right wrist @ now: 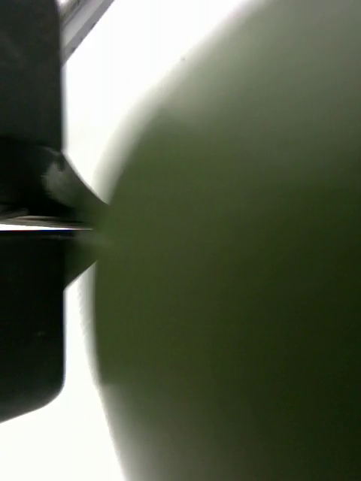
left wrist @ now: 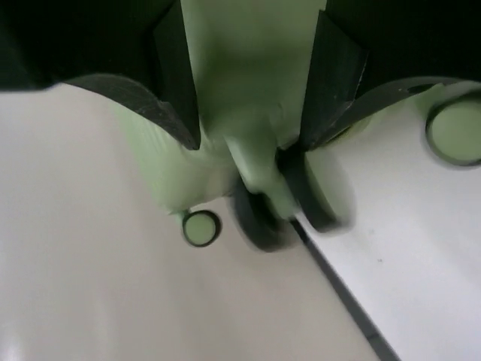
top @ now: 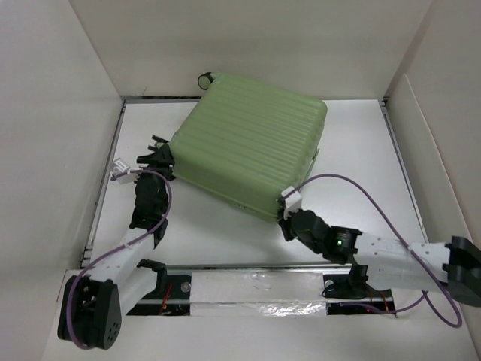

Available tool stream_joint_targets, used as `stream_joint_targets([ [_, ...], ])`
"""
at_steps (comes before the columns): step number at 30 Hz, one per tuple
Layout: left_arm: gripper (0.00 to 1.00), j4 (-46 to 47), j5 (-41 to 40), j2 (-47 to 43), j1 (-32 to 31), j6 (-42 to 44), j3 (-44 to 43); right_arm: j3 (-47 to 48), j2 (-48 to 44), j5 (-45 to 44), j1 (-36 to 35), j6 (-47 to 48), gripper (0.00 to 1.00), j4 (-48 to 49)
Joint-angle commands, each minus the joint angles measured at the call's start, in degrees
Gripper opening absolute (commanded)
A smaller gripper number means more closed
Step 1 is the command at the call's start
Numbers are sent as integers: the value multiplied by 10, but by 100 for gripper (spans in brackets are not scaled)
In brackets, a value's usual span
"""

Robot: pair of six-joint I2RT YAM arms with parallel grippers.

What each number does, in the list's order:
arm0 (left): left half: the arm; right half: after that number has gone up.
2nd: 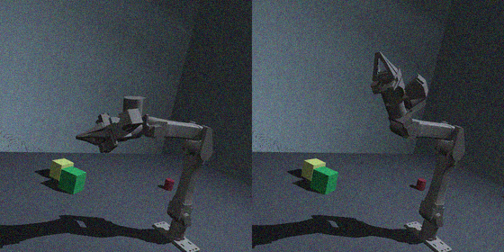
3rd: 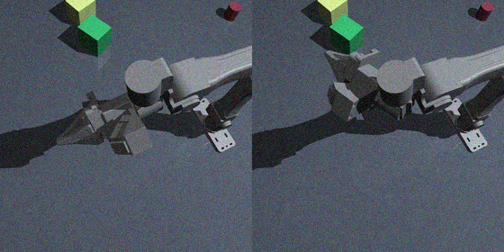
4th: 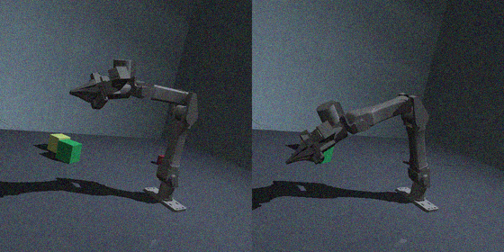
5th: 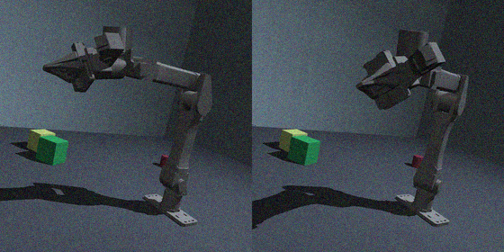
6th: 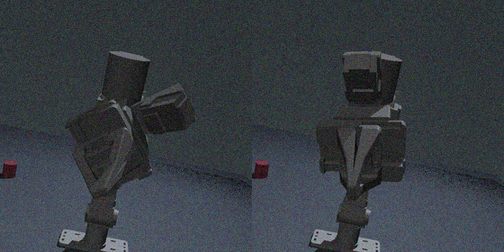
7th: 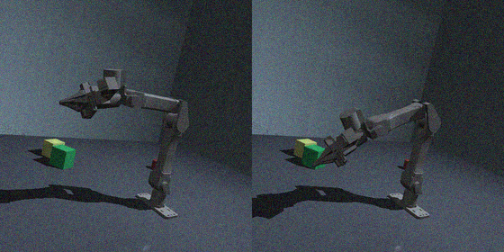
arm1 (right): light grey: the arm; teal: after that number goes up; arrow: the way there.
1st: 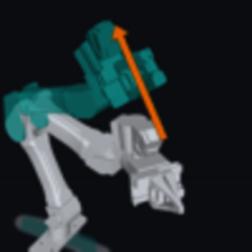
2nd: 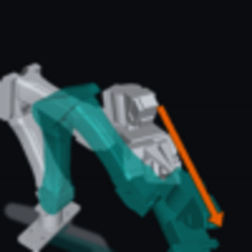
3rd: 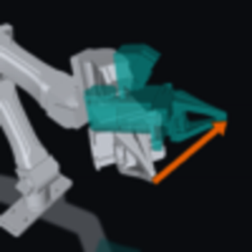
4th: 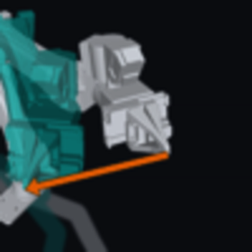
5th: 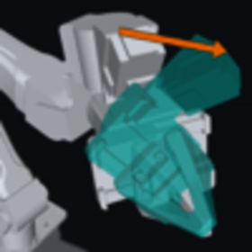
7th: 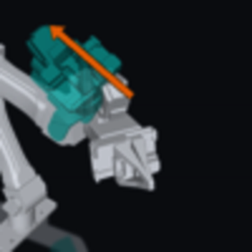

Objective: Pack the luggage

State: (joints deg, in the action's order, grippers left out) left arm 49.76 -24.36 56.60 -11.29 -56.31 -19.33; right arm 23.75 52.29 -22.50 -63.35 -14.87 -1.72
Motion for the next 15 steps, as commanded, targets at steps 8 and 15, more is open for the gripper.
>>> stream_joint_targets([
  [8,0,-167,165,-170,-83,81,9,90,-22,102,72,51,0,91],
  [15,0,-169,206,-127,-148,136,-3,89,-218,253,278,100,0,-82],
])
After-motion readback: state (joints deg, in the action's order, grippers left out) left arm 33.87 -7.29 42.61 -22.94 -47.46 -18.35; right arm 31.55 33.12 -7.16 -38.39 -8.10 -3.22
